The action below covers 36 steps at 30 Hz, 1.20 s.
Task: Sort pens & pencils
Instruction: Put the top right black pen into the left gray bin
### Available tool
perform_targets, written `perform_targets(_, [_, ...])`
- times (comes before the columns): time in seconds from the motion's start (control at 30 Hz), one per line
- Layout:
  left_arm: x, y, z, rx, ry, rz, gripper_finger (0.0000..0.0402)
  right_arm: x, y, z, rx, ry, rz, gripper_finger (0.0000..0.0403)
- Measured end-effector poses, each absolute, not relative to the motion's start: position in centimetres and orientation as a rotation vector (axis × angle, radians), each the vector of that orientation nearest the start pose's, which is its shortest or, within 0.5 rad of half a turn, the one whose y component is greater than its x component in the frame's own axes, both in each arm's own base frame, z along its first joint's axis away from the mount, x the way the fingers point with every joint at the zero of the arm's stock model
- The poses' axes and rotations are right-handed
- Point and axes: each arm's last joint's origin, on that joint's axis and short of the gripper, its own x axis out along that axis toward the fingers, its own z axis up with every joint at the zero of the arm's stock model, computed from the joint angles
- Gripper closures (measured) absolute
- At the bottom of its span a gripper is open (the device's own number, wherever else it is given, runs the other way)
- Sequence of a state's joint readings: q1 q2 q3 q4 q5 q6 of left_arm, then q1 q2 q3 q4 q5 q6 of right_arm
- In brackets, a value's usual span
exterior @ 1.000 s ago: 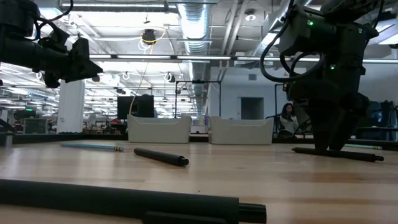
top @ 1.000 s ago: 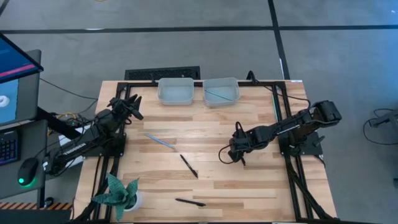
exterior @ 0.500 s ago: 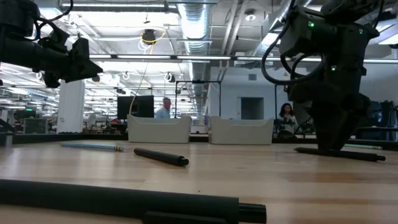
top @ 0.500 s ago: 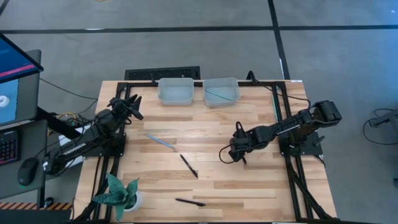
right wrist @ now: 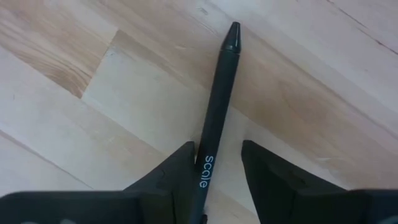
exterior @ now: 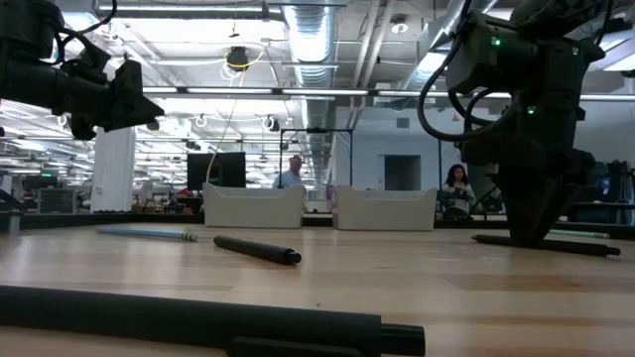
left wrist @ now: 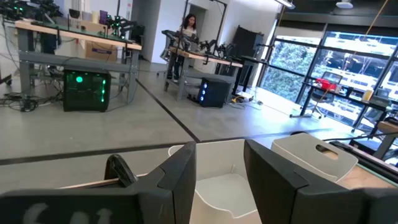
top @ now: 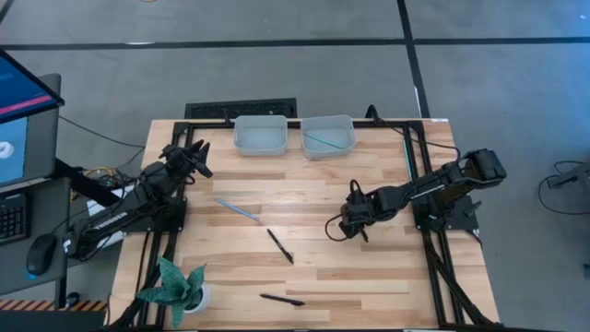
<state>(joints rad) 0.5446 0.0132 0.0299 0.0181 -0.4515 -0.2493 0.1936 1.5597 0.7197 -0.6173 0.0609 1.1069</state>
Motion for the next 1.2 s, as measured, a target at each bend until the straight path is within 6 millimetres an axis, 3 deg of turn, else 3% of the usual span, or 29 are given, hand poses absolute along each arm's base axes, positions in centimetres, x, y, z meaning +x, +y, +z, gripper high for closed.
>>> perform_targets(0.33, [7.36, 5.94, 17.44, -0.227, -0.161, 0.986, 0.0276, 23.18, 4.38, 12.89, 0.718, 1.327, -0.684, 0.0251])
perform_targets(1.2, [7.36, 5.94, 17.43, -0.228, -0.161, 0.986, 0.0276, 23.16, 4.41, 12.91, 0.722, 1.336, -0.674, 0.0334])
